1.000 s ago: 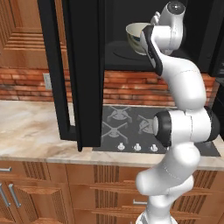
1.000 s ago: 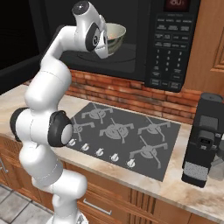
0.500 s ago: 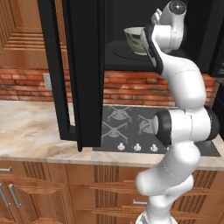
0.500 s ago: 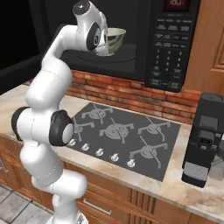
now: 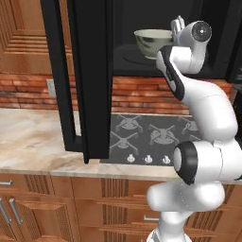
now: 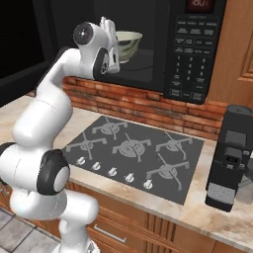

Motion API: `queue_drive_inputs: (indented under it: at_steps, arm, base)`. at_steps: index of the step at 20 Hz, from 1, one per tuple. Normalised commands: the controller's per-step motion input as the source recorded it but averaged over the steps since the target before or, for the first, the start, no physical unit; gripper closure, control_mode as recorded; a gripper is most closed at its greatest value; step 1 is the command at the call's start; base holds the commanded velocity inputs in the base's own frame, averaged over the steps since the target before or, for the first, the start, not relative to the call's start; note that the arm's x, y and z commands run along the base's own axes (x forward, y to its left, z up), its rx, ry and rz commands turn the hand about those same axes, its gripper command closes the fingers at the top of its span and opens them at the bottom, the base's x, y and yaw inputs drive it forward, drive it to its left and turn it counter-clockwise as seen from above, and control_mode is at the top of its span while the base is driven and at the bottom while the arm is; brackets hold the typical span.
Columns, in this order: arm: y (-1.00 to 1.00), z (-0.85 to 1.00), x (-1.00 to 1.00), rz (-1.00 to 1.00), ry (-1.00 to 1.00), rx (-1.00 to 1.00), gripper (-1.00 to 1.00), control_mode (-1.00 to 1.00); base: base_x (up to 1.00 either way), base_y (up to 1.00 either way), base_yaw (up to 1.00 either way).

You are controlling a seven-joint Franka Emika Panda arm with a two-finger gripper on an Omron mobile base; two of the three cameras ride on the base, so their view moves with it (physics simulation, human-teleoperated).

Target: Place the bowl containing the squash and carrot in the microwave. Close the microwave door and press the start button to microwave the meal.

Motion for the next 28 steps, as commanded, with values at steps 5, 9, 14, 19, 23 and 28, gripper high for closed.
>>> queue_drive_inputs:
  at_steps: [5,9,14,19,23,28]
  arm:
    - [-0.03,0.61,-0.99,0.06,-0.01,-0.02,-1.0,-1.0]
    - [-0.01,0.55,-1.0,0.17,0.0,-0.11,-1.0,-1.0]
    - [0.0,0.26,-1.0,0.26,0.0,-0.24,-1.0,-1.0]
    - [0.01,0.0,-1.0,0.36,0.05,-0.39,-1.0,-1.0]
    - [0.03,-0.02,-1.0,0.43,0.12,-0.49,-1.0,-1.0]
    - [0.1,0.0,-1.0,0.46,0.14,-0.53,-1.0,-1.0]
  base:
    - [0.0,0.0,0.0]
    - [0.0,0.0,0.0]
    - [0.0,0.0,0.0]
    - [0.0,0.0,0.0]
    - [0.0,0.0,0.0]
    - [0.0,0.0,0.0]
